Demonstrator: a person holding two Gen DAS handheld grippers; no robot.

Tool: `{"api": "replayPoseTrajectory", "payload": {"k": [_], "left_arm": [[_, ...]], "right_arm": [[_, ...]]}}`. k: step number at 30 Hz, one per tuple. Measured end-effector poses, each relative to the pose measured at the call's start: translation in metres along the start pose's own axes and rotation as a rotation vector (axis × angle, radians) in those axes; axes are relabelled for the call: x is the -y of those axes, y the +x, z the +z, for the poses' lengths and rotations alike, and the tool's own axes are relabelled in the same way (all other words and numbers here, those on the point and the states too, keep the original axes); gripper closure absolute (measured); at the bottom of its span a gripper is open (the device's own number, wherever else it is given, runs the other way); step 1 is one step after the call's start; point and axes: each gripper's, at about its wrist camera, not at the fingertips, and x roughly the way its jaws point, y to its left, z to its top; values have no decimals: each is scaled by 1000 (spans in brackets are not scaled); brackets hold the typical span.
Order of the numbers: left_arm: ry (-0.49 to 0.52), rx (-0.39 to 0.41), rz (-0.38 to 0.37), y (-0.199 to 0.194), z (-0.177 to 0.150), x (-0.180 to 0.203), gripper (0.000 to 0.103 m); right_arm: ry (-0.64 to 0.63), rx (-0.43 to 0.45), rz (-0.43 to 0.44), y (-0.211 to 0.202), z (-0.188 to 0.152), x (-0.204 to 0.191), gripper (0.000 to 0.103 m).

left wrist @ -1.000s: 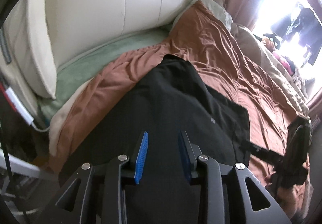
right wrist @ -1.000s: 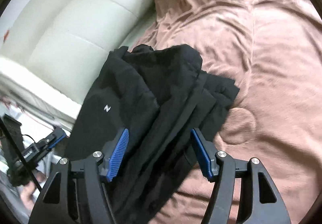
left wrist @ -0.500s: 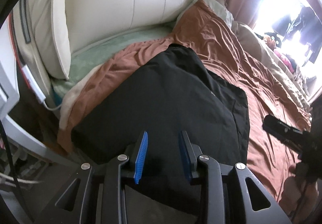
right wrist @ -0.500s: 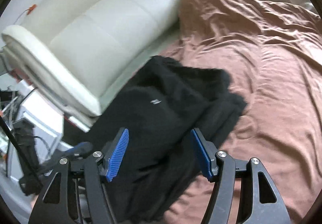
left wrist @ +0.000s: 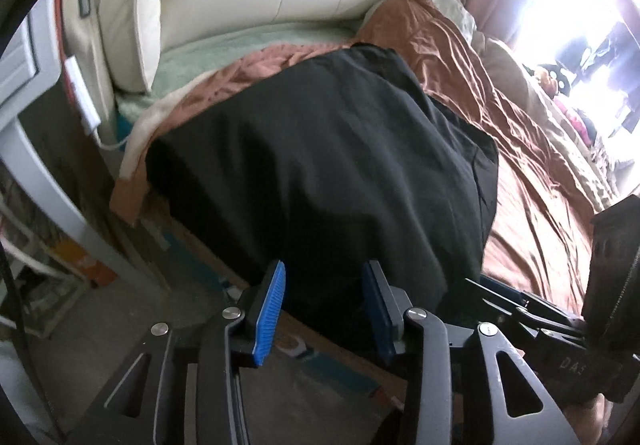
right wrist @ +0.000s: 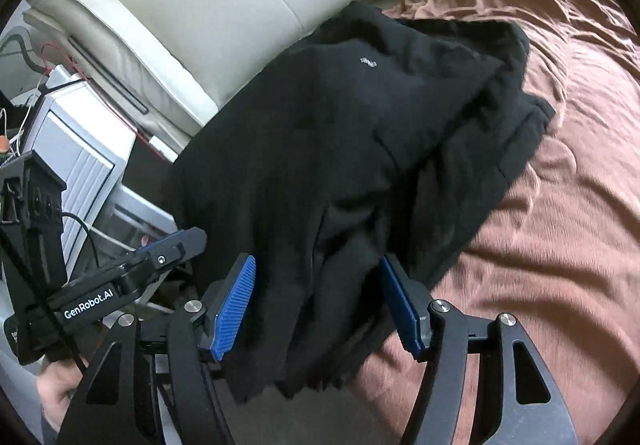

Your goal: Fold large clothes

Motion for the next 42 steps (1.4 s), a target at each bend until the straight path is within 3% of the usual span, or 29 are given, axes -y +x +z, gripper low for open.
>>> {"api": "replayPoseTrajectory", "payload": {"k": [6,13,15,17,20,21,23,26,28,31,42], "left_arm": [[0,-2,-21,-19,-23,14,61],[15,22,-65,-42,-42,39,60],[30,28,-80,-50,-47,48,53],[50,52,-88,-62,-52,59,39],[84,98,-81,-82,-63,77,33],[95,108,-85,-88,-66,83,30],[123,138,-88,-103,-75,95,19],[162,188,-100,-125,-87,113,8],[189,228,-109,-141,-97,125,5],[226,280,-133,-166,-116,141,2],[359,397,-182,-226,-185,181,0]], "right_arm": [[10,-47,-3,-23,-18,0,41],[-24,15,-77,-95,-45,15,41],[-21,40,-96,-116,-52,19,41],[-11,67,-124,-142,-60,24,41],[8,101,-163,-175,-73,29,41],[11,113,-174,-183,-78,28,40],[16,150,-193,-209,-91,28,26],[18,197,-224,-244,-110,23,19],[13,232,-248,-266,-125,17,17],[9,295,-281,-302,-152,12,0],[30,469,-388,-397,-269,-2,0]]}}
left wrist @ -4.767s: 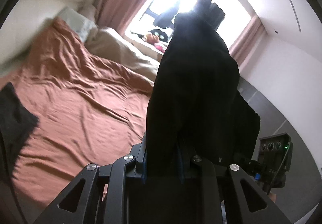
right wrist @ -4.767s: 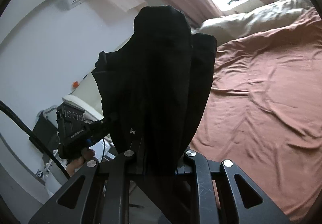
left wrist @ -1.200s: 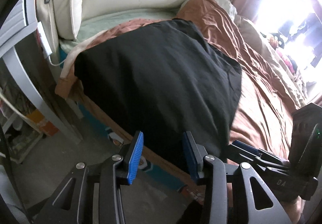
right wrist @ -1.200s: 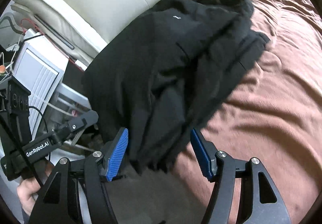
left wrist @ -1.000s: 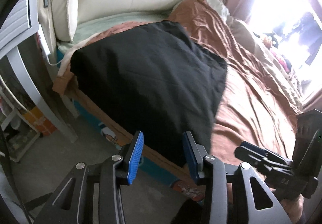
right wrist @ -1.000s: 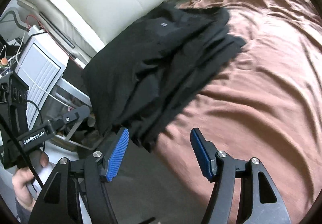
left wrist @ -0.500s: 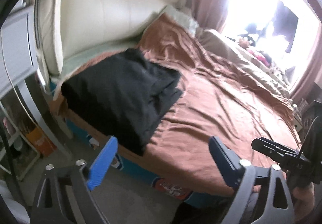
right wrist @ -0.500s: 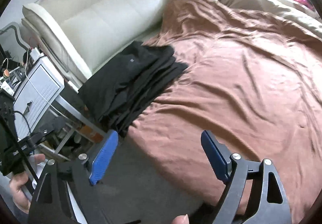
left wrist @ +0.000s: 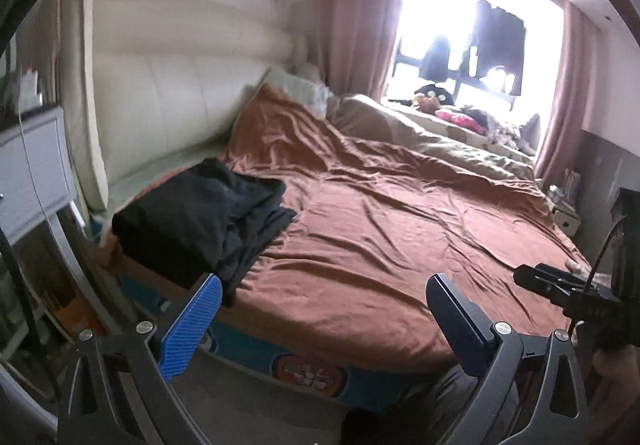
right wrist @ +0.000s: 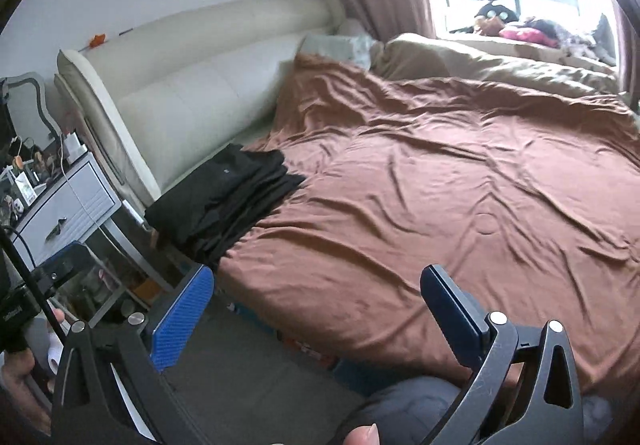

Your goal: Fold large clothes

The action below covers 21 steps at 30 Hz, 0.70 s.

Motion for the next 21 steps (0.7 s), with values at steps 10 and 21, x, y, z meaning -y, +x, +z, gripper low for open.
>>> {"api": "replayPoseTrajectory", "payload": {"k": [10,21], "left_arm": [[42,56,-70,-42,-28,35,0],[51,47,-112,-56,-74,43,1]], "right_arm": [[6,85,-47,-82,-43,15,0],[-48,147,-166,-125,-96,18,0]]}}
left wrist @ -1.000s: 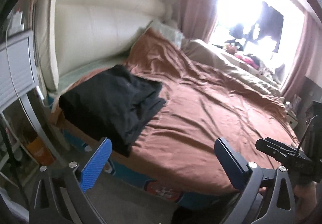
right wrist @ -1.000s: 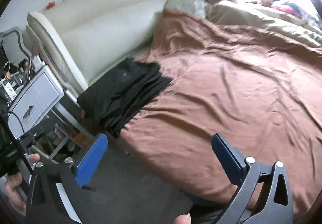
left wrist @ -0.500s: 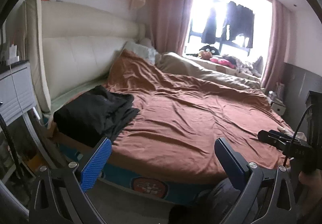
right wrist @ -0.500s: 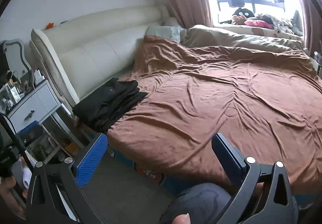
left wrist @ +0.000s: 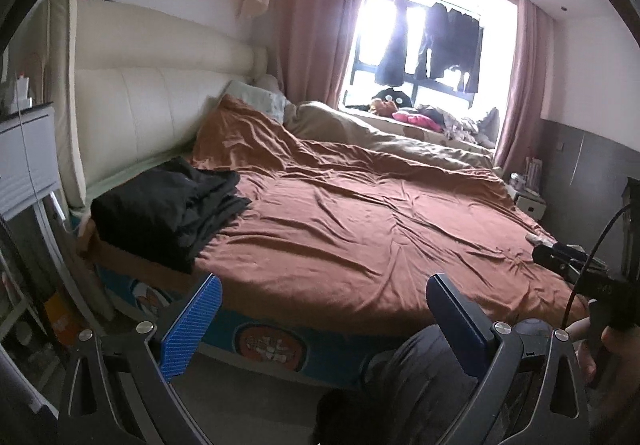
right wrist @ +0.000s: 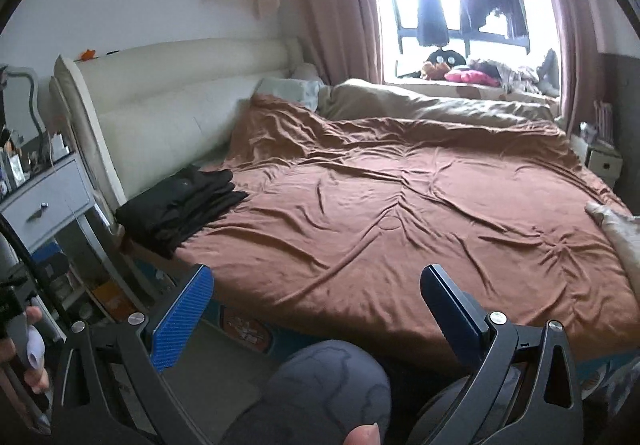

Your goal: Fold large clothes

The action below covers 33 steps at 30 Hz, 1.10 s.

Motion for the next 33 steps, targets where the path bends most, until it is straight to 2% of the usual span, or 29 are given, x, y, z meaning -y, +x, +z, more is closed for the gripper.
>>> {"api": "replayPoseTrajectory", "payload": {"k": [6,15,24,33], "left_arm": [[-12,20,-5,-10,-16,-7,1],[34,38,14,-31,-38,-15,0],[52,66,20,-42,-40,-18,0],[111,80,13,-49,-41,-5,0]], "right_arm": [[2,-2,-6,-8,-23,-7,0],[4,-14,-21,-21,-44,-9,0],[16,6,-49,-29,-50,-7,0],[33,36,-57,-38,-56,-5,0]]}}
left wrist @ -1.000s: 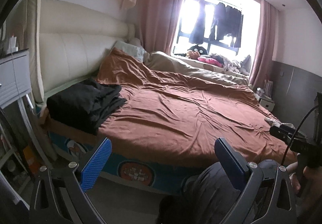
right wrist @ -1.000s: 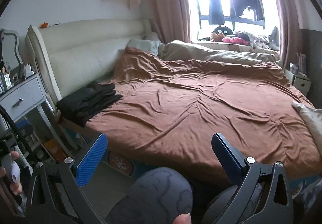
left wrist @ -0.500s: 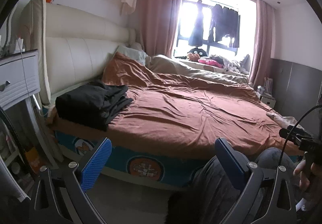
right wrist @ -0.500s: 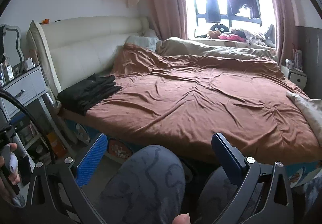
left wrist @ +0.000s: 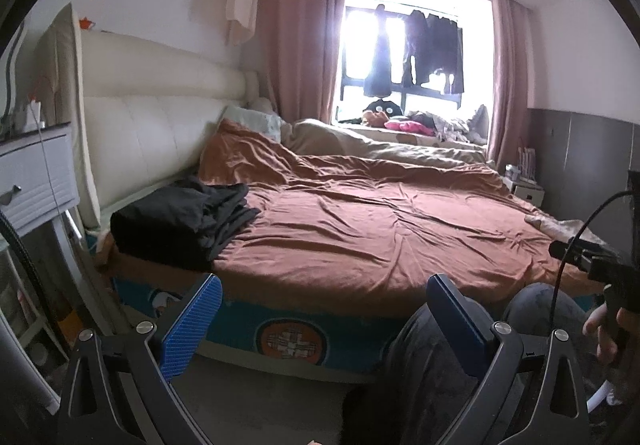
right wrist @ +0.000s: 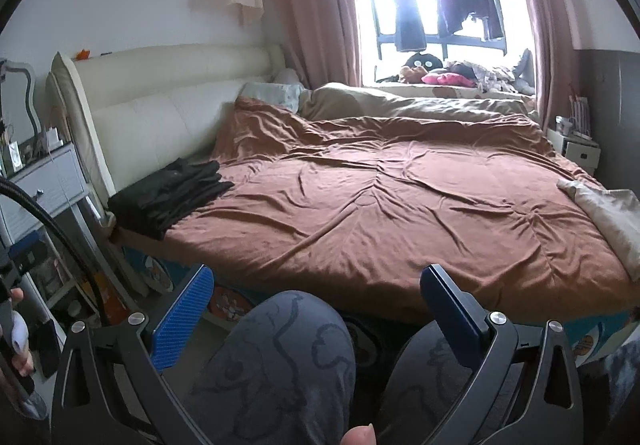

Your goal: Fold large clothes

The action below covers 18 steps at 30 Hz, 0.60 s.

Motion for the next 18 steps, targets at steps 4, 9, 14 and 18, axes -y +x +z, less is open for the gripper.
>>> {"api": "replayPoseTrajectory", "payload": {"k": [4,9,14,18], "left_arm": [[13,-4,4,3,0,3,0],[7,7,17,2,1,3,0],[2,17,27,2,3,1,0],[3,20,32,1,2,1,0]], "right_arm": [[4,2,-5,-1,-3,5,0],[-2,3,-19,-2,-3,6,0],[-5,-3,-13,0,-5,7,0],[-7,-6,-16,1,-5,6,0]]}}
